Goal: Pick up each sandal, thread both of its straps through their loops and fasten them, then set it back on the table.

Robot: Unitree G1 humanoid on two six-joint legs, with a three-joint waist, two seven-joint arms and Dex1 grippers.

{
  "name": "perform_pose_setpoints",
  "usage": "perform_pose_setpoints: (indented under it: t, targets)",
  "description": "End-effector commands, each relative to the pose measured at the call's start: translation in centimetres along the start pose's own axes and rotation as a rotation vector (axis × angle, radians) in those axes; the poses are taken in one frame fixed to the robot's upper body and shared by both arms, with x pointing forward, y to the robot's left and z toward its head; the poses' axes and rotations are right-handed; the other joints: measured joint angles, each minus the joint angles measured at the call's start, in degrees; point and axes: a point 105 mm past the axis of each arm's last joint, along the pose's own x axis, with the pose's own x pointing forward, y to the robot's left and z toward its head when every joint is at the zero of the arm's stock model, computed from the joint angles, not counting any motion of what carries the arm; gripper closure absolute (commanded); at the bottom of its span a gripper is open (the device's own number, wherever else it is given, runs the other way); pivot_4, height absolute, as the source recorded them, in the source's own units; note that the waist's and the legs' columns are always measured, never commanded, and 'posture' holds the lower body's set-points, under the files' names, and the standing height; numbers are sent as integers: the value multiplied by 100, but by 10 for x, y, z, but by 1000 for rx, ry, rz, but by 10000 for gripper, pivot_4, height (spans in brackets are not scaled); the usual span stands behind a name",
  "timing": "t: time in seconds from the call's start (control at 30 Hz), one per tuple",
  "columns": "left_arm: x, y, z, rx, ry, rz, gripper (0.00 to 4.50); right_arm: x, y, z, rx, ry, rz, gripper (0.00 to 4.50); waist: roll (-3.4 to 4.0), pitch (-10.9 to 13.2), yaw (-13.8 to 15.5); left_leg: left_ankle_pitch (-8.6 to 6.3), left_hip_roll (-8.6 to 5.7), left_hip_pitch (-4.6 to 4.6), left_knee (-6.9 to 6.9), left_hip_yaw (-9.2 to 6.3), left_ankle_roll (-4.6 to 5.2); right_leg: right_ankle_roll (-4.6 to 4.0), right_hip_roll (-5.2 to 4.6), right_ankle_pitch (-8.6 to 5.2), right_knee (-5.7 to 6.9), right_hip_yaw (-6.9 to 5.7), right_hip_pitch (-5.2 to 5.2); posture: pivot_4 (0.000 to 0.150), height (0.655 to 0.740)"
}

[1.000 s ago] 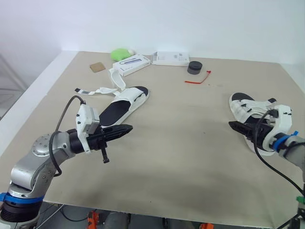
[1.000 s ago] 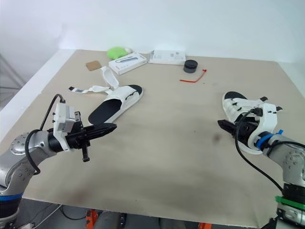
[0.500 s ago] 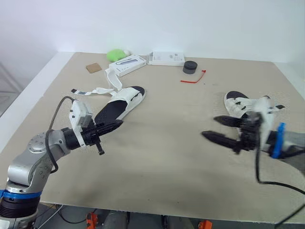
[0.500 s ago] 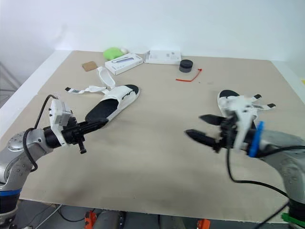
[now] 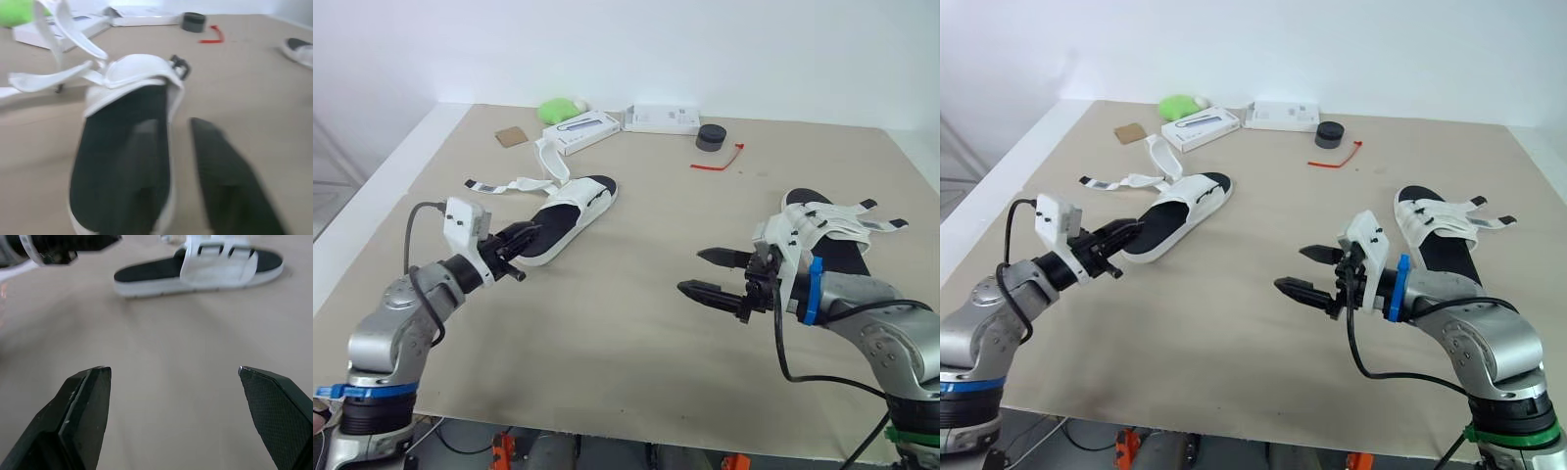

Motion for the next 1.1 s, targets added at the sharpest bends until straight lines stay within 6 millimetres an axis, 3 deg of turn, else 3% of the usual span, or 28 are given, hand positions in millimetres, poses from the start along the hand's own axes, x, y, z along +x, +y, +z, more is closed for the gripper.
perform_pose_setpoints:
  t: [0.03, 0.13, 0.17, 0.3, 0.87, 1.1]
  targets:
    - [14, -1, 4, 39, -17, 32, 14710, -4, -14, 19, -44, -91, -106, 0, 0, 0, 0, 1, 0, 0, 2, 0, -1, 1, 0, 2, 0, 0, 1, 1500, 7400]
    - [28, 0, -2, 52, 12, 50, 593, -4, -20, 23, -49, -124, -157, 0, 0, 0, 1, 4, -3, 0, 4, 2, -6, 4, -1, 8, 0, 6, 1, 1500, 7400]
    - [32, 0, -3, 65, 21, 51, 120, -4, -19, 24, -49, -130, -157, 0, 0, 0, -1, 5, -4, 0, 4, 2, -7, 5, -1, 9, 1, 8, 1, 1500, 7400]
    - [46, 2, -1, 41, 18, 56, 120, -4, -18, 26, -51, -145, -165, 0, 0, 0, -3, 5, -4, 0, 4, 2, -7, -9, 1, 18, 2, 9, 0, 1500, 7400]
    - [93, -9, -29, 115, 188, -14, 120, -6, -22, 25, -51, -150, -212, 0, 0, 0, -13, 8, -6, 0, 5, 3, -6, -7, 1, 19, 6, 11, 1, 1500, 7400]
    - [129, -9, -24, 125, 185, 12, 120, -4, -24, 28, -54, -152, -217, 0, 0, 0, -7, 21, -16, 0, 16, 3, 2, 38, -3, 21, 6, 15, 6, 1500, 7400]
